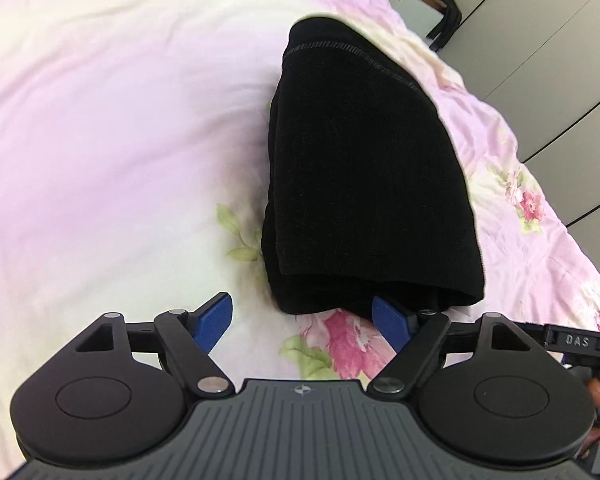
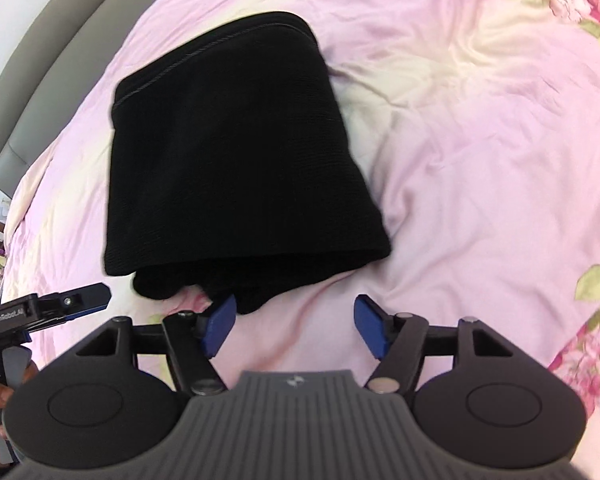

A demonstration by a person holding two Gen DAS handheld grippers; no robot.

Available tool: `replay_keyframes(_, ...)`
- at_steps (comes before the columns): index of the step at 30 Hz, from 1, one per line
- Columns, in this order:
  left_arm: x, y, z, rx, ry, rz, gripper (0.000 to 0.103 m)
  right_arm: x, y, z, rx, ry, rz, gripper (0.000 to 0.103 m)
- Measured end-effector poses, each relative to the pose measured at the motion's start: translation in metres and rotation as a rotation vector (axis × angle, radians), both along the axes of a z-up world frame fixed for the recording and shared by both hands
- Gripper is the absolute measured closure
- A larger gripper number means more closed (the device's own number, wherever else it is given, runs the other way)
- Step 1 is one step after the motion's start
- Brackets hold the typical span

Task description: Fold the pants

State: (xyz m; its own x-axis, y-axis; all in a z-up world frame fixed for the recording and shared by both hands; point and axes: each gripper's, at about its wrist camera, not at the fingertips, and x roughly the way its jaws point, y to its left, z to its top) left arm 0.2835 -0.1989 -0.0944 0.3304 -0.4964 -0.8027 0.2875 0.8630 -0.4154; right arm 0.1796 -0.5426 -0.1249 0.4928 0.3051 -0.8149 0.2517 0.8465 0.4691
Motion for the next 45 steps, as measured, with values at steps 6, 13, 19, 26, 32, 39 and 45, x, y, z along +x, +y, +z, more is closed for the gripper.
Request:
replay_keyframes(6, -0.026, 0.007, 0.034, 0.022, -0.095, 0.021, 0.009, -0.012, 0.037, 0.044, -0.094, -0.092, 0.010, 0.026)
replay_keyframes(13, -0.052, 0.004, 0.065, 0.054, -0.175, 0.051, 0.005, -0.037, 0.069, 0.084, -0.162, -0.197, -0.024, 0.016)
replay_keyframes(19, -0.072, -0.001, 0.084, 0.138, -0.229, 0.089, 0.001, -0.061, 0.093, 0.113, -0.254, -0.263, -0.076, 0.009)
replay_keyframes(26, -0.091, -0.009, 0.095, 0.198, -0.269, 0.108, 0.001, -0.080, 0.124, 0.129, -0.380, -0.295, -0.098, 0.005)
replay_keyframes(32, -0.103, -0.016, 0.102, 0.218, -0.301, 0.094, 0.001, -0.088, 0.135, 0.131, -0.412, -0.287, -0.118, 0.005)
replay_keyframes(39, -0.111, -0.025, 0.109, 0.224, -0.328, 0.076, 0.000, -0.093, 0.133, 0.133, -0.408, -0.292, -0.127, 0.005)
replay_keyframes(45, -0.114, -0.027, 0.111, 0.219, -0.337, 0.079, 0.000, -0.096, 0.134, 0.137, -0.408, -0.296, -0.135, 0.005)
